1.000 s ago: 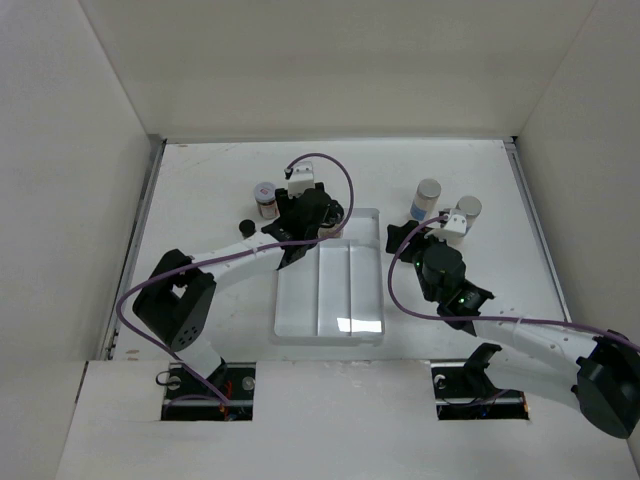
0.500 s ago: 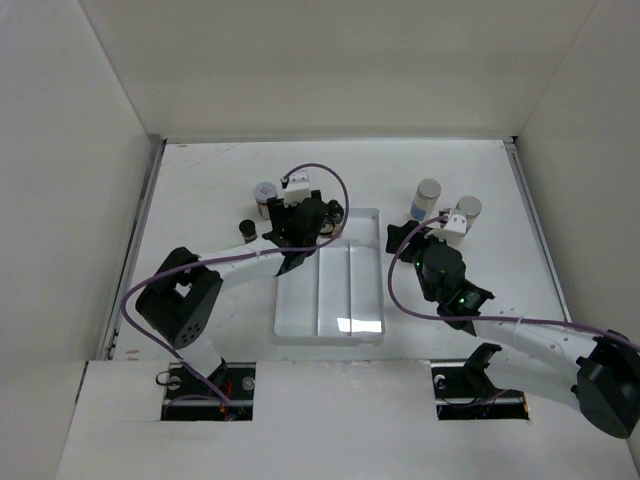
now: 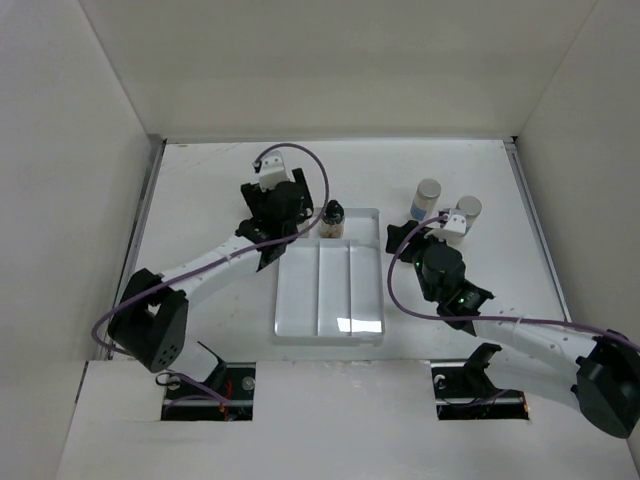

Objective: Organize the condiment bottles

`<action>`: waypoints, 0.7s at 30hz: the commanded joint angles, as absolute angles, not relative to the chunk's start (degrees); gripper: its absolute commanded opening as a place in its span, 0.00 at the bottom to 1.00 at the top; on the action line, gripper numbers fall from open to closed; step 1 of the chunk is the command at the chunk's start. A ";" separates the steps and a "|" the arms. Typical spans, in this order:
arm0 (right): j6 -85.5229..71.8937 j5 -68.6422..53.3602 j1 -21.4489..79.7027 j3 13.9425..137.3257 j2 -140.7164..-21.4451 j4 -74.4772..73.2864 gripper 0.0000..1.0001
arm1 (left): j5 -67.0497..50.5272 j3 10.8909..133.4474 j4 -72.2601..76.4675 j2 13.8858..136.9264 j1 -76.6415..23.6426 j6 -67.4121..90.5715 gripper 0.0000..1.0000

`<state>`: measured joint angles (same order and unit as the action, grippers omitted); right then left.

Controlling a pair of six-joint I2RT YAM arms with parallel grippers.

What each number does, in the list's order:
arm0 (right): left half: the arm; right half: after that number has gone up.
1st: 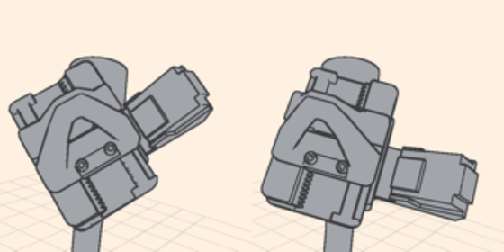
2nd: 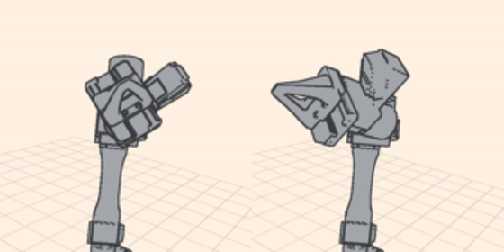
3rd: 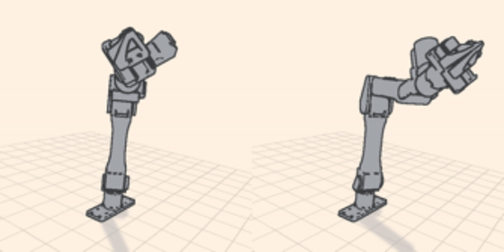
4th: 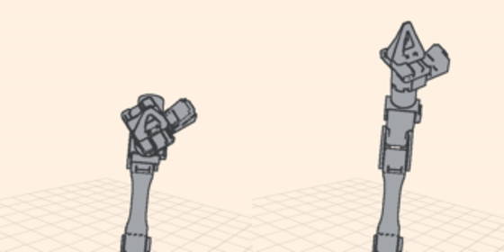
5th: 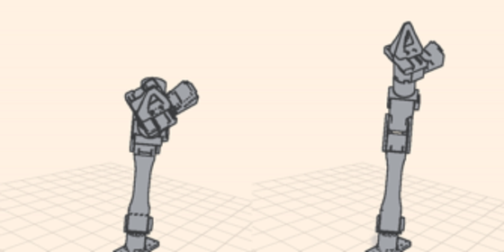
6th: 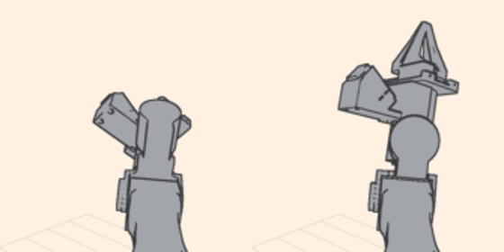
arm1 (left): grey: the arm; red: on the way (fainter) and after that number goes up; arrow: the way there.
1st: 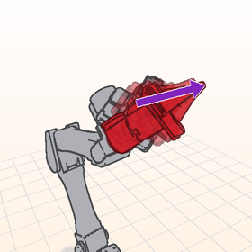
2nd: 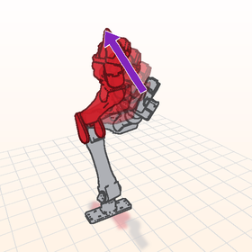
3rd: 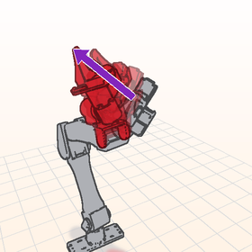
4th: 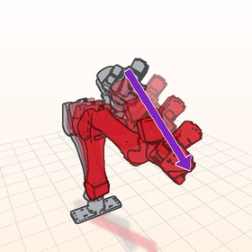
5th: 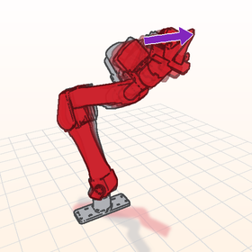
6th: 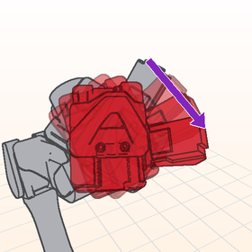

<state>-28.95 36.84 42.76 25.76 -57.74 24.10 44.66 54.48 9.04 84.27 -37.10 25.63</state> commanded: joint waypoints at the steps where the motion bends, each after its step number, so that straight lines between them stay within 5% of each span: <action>1: -29.09 36.56 42.49 26.46 -57.57 27.07 0.71 | 38.87 59.31 1.52 83.23 -31.53 27.50 0.86; 7: -28.92 36.56 42.58 26.63 -57.74 27.07 0.71 | 28.92 68.36 -8.69 89.90 -23.17 29.80 0.86; 21: -28.74 36.56 42.58 26.63 -57.92 27.07 0.72 | 27.16 75.06 -11.87 103.97 -20.35 29.18 0.82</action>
<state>-28.93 36.84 42.76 25.76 -57.78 24.10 27.97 72.53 -12.36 105.10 -21.08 29.02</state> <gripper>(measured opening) 0.713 0.823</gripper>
